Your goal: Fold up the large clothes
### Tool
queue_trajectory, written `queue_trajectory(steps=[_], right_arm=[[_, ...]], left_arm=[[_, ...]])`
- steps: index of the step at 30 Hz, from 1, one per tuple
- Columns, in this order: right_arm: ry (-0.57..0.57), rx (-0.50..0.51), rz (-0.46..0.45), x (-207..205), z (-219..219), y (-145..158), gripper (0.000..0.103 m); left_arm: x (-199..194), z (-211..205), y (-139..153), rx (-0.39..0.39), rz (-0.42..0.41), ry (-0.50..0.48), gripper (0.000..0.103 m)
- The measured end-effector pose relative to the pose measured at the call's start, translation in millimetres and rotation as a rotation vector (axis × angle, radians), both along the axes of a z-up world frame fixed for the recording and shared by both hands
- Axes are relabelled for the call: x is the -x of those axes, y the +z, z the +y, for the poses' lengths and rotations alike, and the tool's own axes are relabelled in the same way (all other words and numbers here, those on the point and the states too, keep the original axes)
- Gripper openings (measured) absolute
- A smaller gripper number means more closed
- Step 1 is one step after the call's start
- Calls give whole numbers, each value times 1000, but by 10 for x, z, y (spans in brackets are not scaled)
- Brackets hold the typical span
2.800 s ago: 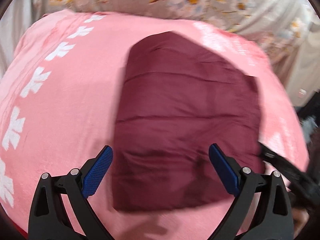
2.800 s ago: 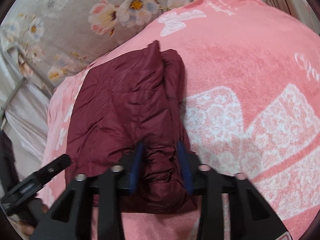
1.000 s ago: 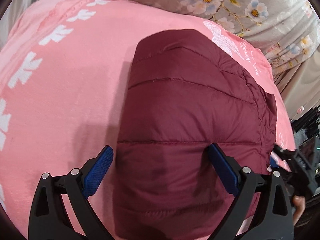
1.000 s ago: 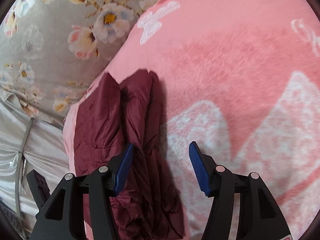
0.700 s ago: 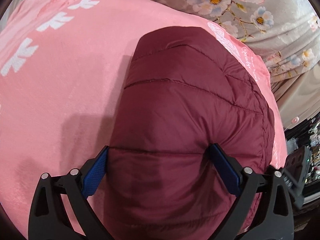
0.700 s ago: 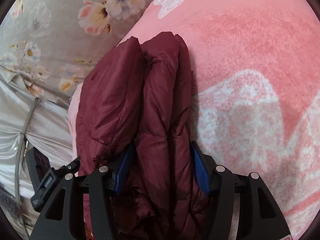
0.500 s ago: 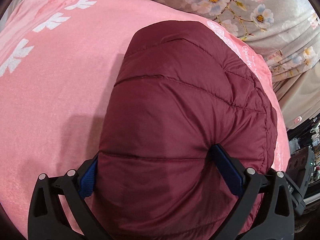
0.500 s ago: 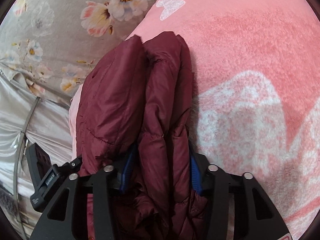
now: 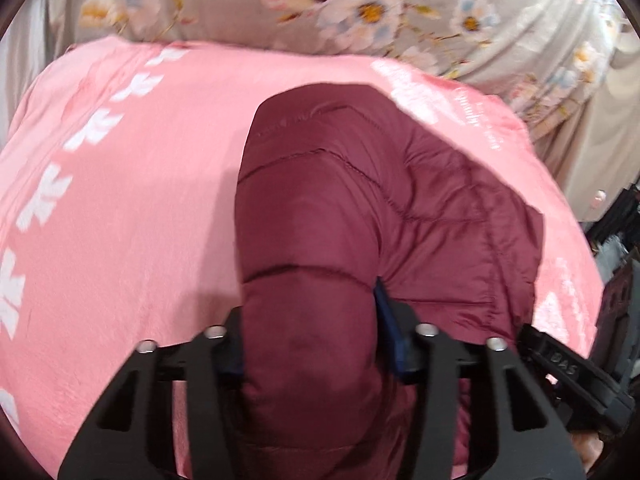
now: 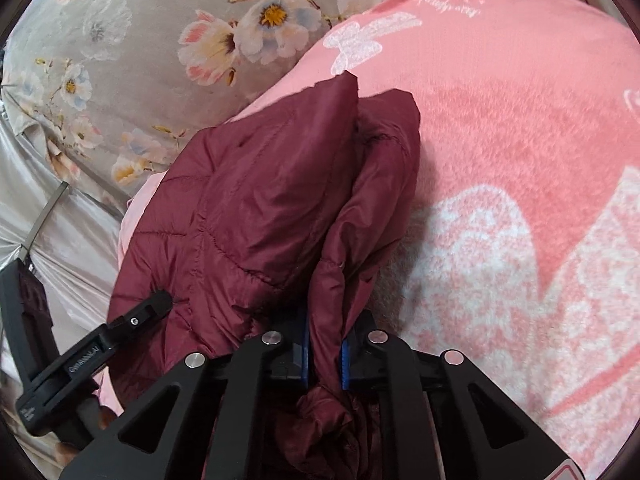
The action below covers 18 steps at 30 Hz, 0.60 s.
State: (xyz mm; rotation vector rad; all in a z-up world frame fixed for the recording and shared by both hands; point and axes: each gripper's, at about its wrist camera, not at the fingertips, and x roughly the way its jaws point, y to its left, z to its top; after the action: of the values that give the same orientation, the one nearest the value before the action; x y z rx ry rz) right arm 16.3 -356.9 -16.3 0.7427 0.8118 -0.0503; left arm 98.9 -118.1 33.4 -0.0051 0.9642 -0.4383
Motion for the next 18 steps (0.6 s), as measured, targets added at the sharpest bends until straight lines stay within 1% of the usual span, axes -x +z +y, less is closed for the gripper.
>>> queue_trajectory(steps=[2,8,11,18], right_arm=[[-13,22,-20,69,13,130,11],[-48,85,-101,336,26,546,10],[-69,121,-142,447,67,771,10],[-103,192,-231,702,192,1206,10]], left_arm=[[37,-24,112,17,-10,-26,38],[219,-100,409,63,-57,-90,34],[346,-124,603,83,-106,-117,34],[537,-32,999,130,-184,-150,34]])
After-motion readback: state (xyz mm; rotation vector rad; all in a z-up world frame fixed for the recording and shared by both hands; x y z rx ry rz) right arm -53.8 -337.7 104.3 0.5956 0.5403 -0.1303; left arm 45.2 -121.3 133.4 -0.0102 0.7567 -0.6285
